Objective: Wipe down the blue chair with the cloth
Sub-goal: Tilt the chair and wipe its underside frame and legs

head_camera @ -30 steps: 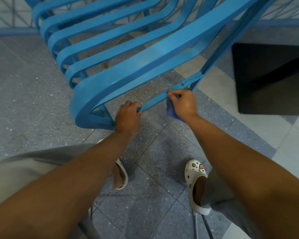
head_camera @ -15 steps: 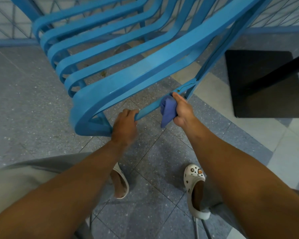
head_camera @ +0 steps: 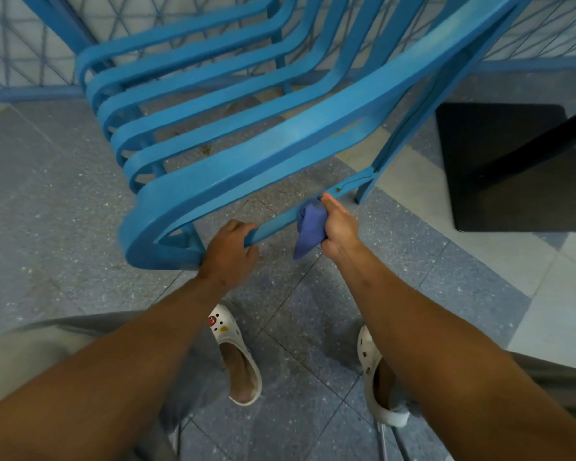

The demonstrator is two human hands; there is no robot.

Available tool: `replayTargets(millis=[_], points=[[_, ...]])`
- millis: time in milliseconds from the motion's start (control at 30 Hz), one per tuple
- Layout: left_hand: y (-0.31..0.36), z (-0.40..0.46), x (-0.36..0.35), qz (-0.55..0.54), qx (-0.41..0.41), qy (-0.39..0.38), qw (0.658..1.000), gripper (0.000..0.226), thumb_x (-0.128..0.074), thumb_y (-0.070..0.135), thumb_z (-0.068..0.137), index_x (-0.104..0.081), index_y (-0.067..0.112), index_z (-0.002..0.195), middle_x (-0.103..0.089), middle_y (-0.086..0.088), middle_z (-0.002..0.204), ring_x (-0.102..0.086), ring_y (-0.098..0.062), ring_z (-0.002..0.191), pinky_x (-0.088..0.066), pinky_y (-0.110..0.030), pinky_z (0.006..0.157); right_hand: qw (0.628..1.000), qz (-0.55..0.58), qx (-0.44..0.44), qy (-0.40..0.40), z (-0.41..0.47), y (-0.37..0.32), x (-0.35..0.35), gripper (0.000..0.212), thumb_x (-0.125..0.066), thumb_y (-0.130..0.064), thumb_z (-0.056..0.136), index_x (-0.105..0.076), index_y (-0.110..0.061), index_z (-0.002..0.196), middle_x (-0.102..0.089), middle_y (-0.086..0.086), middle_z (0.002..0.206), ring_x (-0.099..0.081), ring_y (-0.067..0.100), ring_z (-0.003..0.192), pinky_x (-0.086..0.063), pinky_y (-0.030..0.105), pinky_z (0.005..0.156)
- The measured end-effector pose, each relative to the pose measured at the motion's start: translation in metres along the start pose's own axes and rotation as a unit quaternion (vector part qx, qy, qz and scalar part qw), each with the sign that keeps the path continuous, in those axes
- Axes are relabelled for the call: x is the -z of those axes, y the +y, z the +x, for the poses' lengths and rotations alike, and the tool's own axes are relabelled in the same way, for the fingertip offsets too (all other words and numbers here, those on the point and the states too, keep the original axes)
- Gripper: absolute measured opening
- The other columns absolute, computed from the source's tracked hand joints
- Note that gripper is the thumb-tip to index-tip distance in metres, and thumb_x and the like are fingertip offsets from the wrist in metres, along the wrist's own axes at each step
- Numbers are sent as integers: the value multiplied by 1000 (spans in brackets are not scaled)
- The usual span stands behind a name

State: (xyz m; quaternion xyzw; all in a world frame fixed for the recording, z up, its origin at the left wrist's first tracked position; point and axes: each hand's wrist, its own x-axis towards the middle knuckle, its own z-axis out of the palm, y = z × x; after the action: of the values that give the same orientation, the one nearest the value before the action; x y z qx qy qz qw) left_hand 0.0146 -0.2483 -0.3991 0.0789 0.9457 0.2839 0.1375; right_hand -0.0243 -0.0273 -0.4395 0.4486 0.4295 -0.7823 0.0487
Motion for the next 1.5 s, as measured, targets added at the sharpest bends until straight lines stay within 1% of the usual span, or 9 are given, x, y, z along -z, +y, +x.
replayTargets(millis=[167,300,533,700,800,867,967,1267,1500], points=[[-9,-11,0,1,41,67,997,22,-68,22,93,-68,10,111,-62,-8,107,-62,-23,93,-54,-35,81,999,3,-32,-7,-17,31,-3,25,-69,-25,96,-75,-9,114,-72,17,119,-69,31,109,-53,52,102],[1,-9,-12,27,39,82,995,26,-67,28,92,-66,12,112,-62,-9,107,-61,-26,94,-55,-41,80,998,-36,-21,-42,-34,39,8,27,-66,-23,98,-73,-8,119,-74,11,117,-69,26,113,-52,45,105],[49,30,-41,48,-1,27,998,37,-65,17,94,-59,10,130,-59,-16,121,-57,-37,112,-48,-47,92,995,-54,-33,-75,-40,22,41,36,-51,4,90,-62,-7,123,-71,10,114,-66,27,112,-52,38,101],[62,63,-52,95,10,-61,994,46,-54,12,100,-46,13,146,-59,-18,129,-57,-38,118,-46,-47,97,968,-244,52,-20,-35,-6,51,33,-65,-2,87,-69,-1,120,-72,15,117,-70,26,103,-58,42,92],[58,65,-51,103,25,-59,993,39,-57,12,99,-54,13,139,-63,-17,123,-62,-37,112,-50,-45,95,926,-344,153,-21,-38,-30,54,31,-64,2,90,-70,-5,120,-70,1,109,-65,12,89,-53,13,73],[57,62,-51,105,23,-58,992,39,-57,11,99,-54,13,138,-64,-17,122,-62,-37,110,-51,-46,95,902,-379,204,-16,-40,-35,58,38,-61,5,92,-67,-6,128,-65,-4,112,-63,13,99,-49,5,77],[56,56,-48,102,21,-63,993,37,-57,11,99,-54,14,137,-66,-16,119,-64,-36,108,-52,-44,92,876,-421,234,-18,-43,-34,64,41,-62,0,94,-61,-6,135,-61,-4,116,-59,11,107,-45,15,93],[34,16,-24,88,16,-95,991,38,-63,17,96,-59,17,134,-69,-13,116,-66,-33,102,-53,-41,87,847,-451,281,16,-74,-10,72,26,-61,-15,95,-71,-15,119,-71,7,114,-66,22,98,-55,41,91],[22,0,-12,57,-4,-88,994,35,-60,13,98,-64,19,132,-67,-14,112,-63,-32,100,-49,-37,84,821,-469,326,-3,-82,3,56,35,-62,-24,99,-62,-12,132,-57,11,132,-59,25,116,-48,39,103]])
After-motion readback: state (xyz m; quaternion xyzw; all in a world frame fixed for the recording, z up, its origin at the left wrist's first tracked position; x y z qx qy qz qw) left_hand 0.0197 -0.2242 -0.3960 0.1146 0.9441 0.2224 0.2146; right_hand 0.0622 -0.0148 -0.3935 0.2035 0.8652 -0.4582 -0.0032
